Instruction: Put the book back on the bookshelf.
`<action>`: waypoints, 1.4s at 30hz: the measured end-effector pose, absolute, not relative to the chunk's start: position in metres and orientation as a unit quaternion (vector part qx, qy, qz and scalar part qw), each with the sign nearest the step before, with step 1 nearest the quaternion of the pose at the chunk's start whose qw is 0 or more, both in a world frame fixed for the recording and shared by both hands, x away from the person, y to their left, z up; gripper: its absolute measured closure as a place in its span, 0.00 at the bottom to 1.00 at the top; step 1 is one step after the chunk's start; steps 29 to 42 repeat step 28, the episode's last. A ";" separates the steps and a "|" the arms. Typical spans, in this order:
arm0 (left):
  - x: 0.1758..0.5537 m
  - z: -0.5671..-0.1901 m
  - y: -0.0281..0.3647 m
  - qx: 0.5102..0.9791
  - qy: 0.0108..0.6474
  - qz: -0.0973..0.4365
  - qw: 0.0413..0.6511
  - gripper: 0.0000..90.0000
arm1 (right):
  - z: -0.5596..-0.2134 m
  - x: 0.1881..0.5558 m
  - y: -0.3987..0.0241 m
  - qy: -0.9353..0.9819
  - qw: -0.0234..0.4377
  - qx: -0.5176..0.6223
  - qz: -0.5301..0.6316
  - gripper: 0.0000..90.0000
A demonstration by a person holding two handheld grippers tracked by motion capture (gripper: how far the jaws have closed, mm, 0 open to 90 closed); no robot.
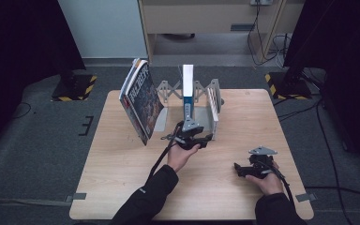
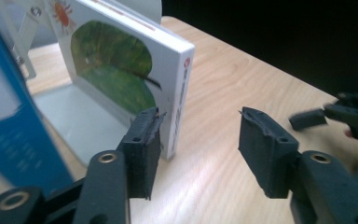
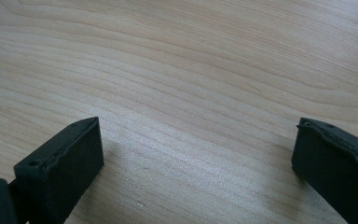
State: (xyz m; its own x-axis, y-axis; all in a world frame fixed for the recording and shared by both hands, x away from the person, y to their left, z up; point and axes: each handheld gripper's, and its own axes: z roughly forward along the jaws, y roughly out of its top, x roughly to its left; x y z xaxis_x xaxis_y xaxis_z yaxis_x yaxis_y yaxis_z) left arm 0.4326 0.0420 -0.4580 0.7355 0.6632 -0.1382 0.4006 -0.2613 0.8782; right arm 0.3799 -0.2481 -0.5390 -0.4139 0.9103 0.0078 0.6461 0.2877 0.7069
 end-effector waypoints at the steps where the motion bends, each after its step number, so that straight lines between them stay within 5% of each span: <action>1: 0.430 -0.458 0.045 0.785 0.339 0.128 0.502 0.51 | -0.539 0.380 -0.248 0.776 0.204 0.502 0.324 0.03; 21: 0.373 -0.486 0.167 0.796 0.406 0.091 0.439 0.34 | -0.539 0.380 -0.248 0.775 0.205 0.502 0.324 0.03; 28: 0.368 -0.498 0.216 0.785 0.455 0.107 0.406 0.24 | -0.532 0.377 -0.251 0.778 0.196 0.506 0.318 0.14; 42: 0.368 -0.498 0.216 0.785 0.455 0.107 0.406 0.24 | -0.532 0.377 -0.251 0.778 0.196 0.506 0.318 0.14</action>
